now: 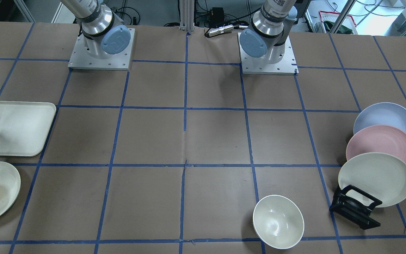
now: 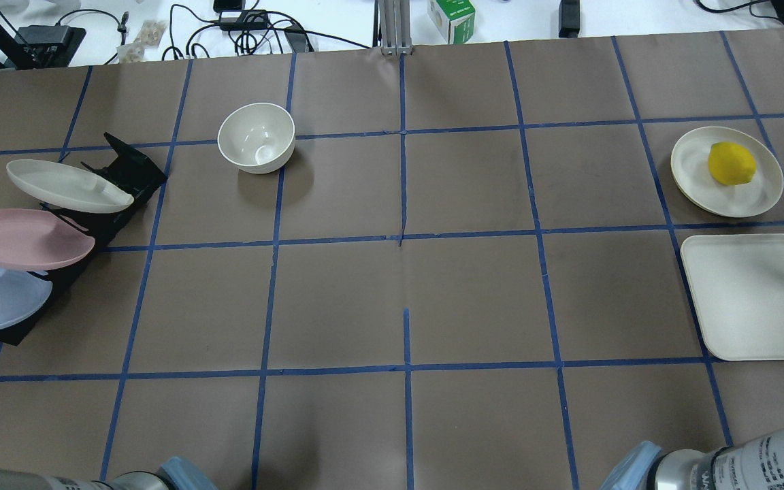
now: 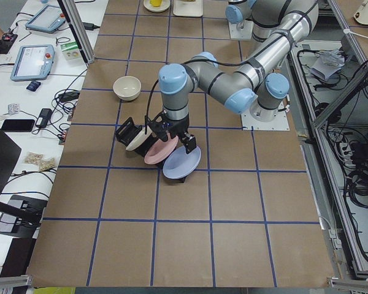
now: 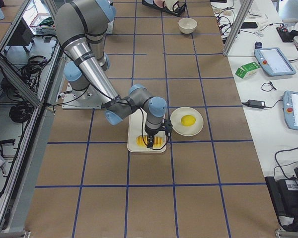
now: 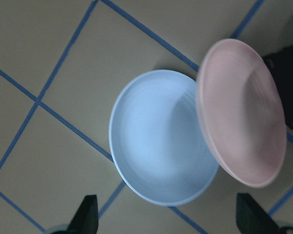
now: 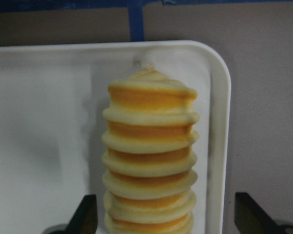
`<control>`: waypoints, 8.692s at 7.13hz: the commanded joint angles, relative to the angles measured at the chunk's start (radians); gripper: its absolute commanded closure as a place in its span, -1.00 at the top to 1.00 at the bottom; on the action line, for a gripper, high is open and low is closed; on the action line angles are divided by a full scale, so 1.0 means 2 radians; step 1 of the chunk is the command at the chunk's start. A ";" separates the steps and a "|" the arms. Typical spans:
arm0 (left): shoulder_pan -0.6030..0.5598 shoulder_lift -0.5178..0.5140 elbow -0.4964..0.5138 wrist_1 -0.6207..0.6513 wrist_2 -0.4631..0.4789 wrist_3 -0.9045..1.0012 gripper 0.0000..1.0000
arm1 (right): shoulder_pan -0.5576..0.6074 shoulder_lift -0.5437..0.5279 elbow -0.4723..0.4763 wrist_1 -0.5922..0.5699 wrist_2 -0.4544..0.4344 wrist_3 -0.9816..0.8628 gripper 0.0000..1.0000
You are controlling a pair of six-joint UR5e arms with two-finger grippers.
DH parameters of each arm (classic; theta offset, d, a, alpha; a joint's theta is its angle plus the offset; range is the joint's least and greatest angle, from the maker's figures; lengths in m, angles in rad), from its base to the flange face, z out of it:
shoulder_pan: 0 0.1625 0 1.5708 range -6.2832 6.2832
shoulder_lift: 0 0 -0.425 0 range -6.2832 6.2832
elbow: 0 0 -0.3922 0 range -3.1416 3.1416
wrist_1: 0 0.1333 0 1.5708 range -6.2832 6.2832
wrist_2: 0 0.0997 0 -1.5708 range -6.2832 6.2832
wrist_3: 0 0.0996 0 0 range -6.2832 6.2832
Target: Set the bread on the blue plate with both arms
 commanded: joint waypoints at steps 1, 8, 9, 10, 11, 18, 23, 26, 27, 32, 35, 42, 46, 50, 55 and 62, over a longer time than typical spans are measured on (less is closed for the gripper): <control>0.021 -0.034 -0.045 0.092 -0.001 -0.085 1.00 | -0.002 0.014 0.001 -0.003 0.002 0.018 1.00; 0.047 -0.044 -0.082 0.058 -0.018 -0.069 1.00 | 0.013 -0.014 -0.010 0.036 -0.014 0.024 -1.00; 0.047 -0.042 -0.081 0.058 -0.019 -0.070 0.61 | 0.021 -0.050 -0.010 0.081 -0.011 0.024 -1.00; 0.047 -0.042 -0.082 0.058 -0.025 -0.070 0.34 | 0.039 -0.094 -0.009 0.125 -0.008 0.024 -1.00; 0.049 -0.042 -0.082 0.055 -0.043 -0.072 0.00 | 0.075 -0.134 -0.010 0.163 -0.009 0.030 -1.00; 0.067 -0.027 -0.071 0.039 -0.056 -0.074 -0.92 | 0.282 -0.218 -0.009 0.246 0.055 0.255 -1.00; 0.067 0.015 -0.060 0.015 -0.057 -0.074 -0.91 | 0.315 -0.228 -0.005 0.257 0.076 0.308 -1.00; 0.057 0.051 -0.016 -0.073 -0.049 -0.075 -0.98 | 0.349 -0.230 -0.007 0.257 0.077 0.358 -1.00; 0.056 0.064 -0.012 -0.080 -0.027 -0.074 -0.98 | 0.362 -0.230 -0.008 0.254 0.077 0.361 -1.00; 0.035 0.119 0.038 -0.171 -0.113 -0.009 -0.98 | 0.364 -0.229 -0.003 0.256 0.078 0.362 -1.00; -0.134 0.130 0.030 -0.185 -0.164 0.012 -0.97 | 0.364 -0.229 -0.002 0.256 0.078 0.362 -1.00; -0.411 0.045 -0.197 0.161 -0.324 -0.072 -1.00 | 0.365 -0.231 0.008 0.255 0.078 0.361 -1.00; -0.412 -0.024 -0.205 0.168 -0.376 -0.057 -1.00 | 0.370 -0.249 0.008 0.256 0.085 0.362 -1.00; -0.423 -0.099 -0.203 0.266 -0.374 -0.053 -1.00 | 0.385 -0.224 0.007 0.216 0.101 0.363 -1.00; -0.440 -0.134 -0.200 0.345 -0.373 -0.051 0.84 | 0.485 -0.130 -0.016 0.112 0.107 0.467 -1.00; -0.404 -0.026 -0.093 0.193 -0.327 -0.053 1.00 | 0.610 0.025 -0.104 0.054 0.108 0.663 -1.00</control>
